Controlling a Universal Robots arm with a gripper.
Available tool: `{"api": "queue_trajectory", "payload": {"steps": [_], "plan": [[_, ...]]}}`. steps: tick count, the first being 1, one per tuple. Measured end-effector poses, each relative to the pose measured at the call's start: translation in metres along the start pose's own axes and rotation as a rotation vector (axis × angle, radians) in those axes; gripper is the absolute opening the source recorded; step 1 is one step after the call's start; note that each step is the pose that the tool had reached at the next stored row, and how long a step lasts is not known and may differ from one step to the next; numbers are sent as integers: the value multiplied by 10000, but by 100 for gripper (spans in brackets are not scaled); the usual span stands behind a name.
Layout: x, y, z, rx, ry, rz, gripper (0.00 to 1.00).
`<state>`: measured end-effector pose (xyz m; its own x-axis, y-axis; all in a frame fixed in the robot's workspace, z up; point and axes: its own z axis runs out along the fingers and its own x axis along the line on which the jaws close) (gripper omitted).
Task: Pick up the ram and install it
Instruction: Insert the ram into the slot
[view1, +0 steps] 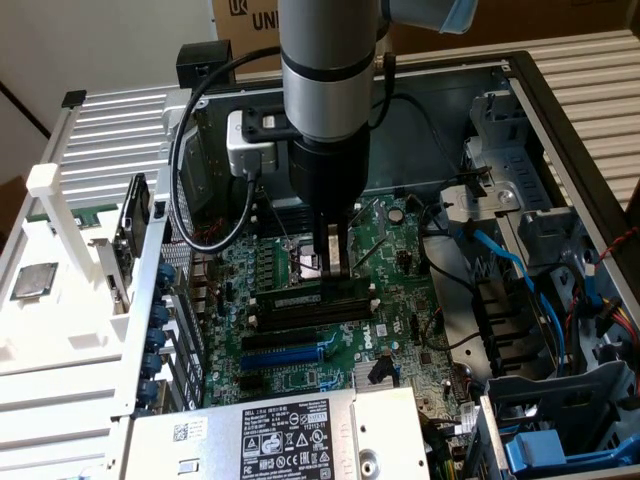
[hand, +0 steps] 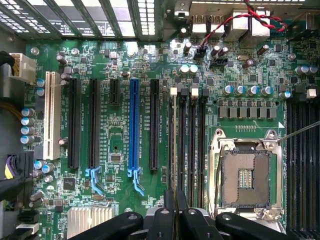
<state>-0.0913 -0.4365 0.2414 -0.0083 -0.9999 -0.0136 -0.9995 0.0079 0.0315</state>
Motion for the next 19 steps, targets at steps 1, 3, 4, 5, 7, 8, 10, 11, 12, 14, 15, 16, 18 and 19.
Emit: {"api": "queue_trajectory", "payload": {"steps": [1, 3, 4, 5, 7, 8, 10, 11, 12, 14, 15, 16, 18, 19], "plan": [[0, 4, 1, 14, 0, 0, 12], [1, 24, 5, 62, 1, 1, 12], [1, 23, 6, 68, 1, 1, 12], [1, 23, 6, 70, 2, 1, 12], [1, 24, 9, 74, 0, 10, 12], [-1, 24, 12, 76, 0, 14, 12], [-7, 24, 16, 80, -2, 24, 12], [-8, 24, 18, 81, -2, 27, 12], [-8, 24, 17, 82, 0, 27, 12], [-9, 25, 25, 90, -2, 30, 12], [-10, 28, 29, 93, -2, 34, 12], [-10, 31, 32, 96, -1, 35, 12], [-10, 34, 37, 99, 2, 34, 12], [-12, 34, 39, 100, -1, 35, 12]]}}
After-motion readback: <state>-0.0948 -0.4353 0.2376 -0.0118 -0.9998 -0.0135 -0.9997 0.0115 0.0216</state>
